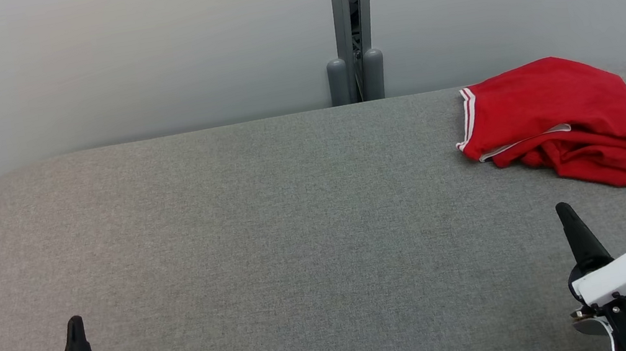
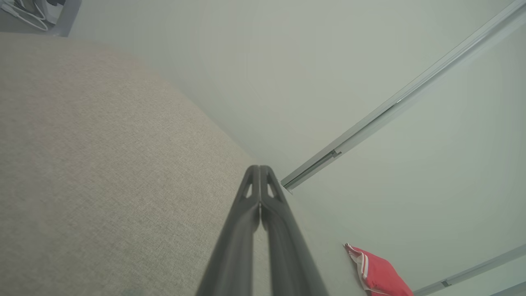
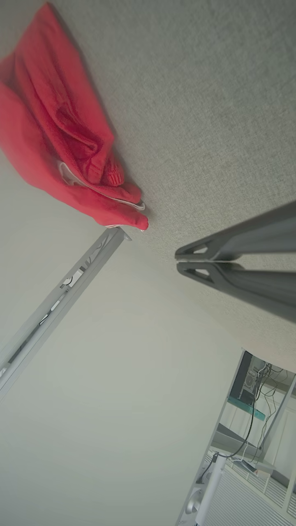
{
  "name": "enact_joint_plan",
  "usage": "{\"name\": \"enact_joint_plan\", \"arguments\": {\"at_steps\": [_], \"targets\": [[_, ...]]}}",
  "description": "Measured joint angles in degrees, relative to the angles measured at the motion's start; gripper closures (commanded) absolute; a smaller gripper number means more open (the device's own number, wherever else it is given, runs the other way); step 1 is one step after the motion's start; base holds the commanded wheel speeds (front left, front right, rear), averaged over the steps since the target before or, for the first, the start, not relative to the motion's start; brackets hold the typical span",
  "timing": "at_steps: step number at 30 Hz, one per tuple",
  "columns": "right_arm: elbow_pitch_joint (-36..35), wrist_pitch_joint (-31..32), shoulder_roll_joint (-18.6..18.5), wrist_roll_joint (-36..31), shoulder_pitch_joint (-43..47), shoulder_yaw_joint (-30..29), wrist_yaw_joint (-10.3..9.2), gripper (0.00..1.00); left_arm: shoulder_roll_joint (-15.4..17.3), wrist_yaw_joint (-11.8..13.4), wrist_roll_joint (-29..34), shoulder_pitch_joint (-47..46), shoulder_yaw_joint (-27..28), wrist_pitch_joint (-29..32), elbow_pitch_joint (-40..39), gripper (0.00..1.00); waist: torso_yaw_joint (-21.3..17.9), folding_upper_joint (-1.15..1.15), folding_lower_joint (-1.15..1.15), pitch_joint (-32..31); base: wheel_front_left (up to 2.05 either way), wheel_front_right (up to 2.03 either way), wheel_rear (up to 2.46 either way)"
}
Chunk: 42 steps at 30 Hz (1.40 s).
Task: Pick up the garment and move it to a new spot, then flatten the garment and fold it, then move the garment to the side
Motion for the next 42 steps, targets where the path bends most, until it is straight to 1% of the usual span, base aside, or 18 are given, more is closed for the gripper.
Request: {"name": "enact_joint_plan", "arguments": {"at_steps": [18,42], "targets": [[1.16,2.83,-0.09,11.23,-2.58,-0.52,-0.01,1.00,-0.48,0.00,-11.59,-2.36,1.34,2.59,0.94,1.00,-0.16,0.00,0.00,0.42,0.00,0.00,0.00],[2.38,6.02,-0.23,24.24,-5.78,-1.25,-0.01,1.00,-1.15,0.00,-24.59,-5.61,2.87,5.65,1.99,1.00,-0.40,0.00,0.00,0.99,0.00,0.00,0.00]]}}
